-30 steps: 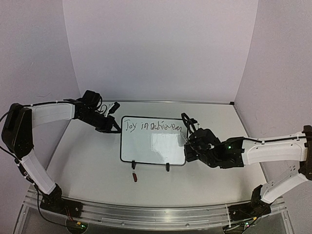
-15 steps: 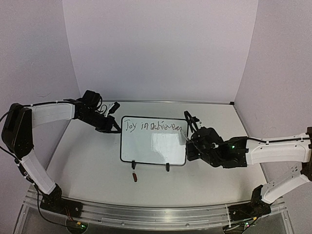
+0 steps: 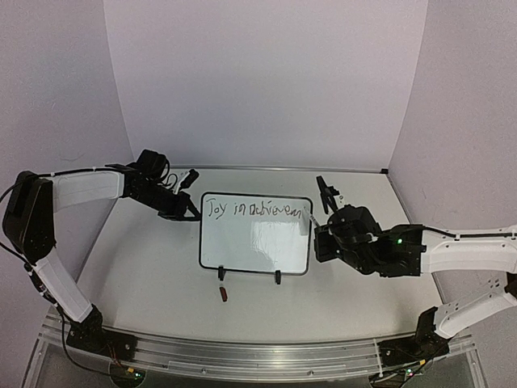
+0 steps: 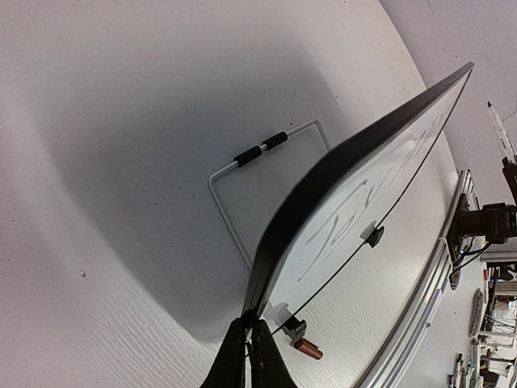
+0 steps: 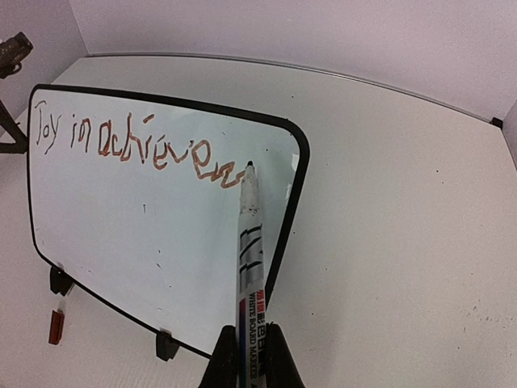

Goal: Write a sentence on the whiteboard

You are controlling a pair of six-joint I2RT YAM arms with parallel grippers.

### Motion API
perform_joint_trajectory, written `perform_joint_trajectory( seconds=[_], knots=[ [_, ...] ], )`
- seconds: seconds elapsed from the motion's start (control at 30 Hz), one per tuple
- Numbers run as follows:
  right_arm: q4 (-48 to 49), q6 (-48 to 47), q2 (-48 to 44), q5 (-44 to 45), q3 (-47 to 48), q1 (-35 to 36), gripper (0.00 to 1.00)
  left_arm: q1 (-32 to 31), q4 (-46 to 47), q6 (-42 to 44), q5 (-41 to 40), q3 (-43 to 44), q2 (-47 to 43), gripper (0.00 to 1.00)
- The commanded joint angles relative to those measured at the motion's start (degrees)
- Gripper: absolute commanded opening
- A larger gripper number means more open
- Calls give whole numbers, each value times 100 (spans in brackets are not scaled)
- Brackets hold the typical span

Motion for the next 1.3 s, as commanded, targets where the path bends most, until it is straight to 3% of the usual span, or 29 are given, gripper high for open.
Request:
perform_joint_trajectory(
  seconds=[0.0, 0.77, 1.27],
  knots=[
    [-20, -67, 148, 115, 95, 9, 0, -9, -29, 9, -89, 263, -2, 3],
    [146, -318, 732, 156, 328, -119, 0, -9, -42, 18, -104, 263, 12, 3],
    [29, -112, 590, 354, 204, -118, 0, -10, -44, 18, -104, 266, 7, 3]
  ],
)
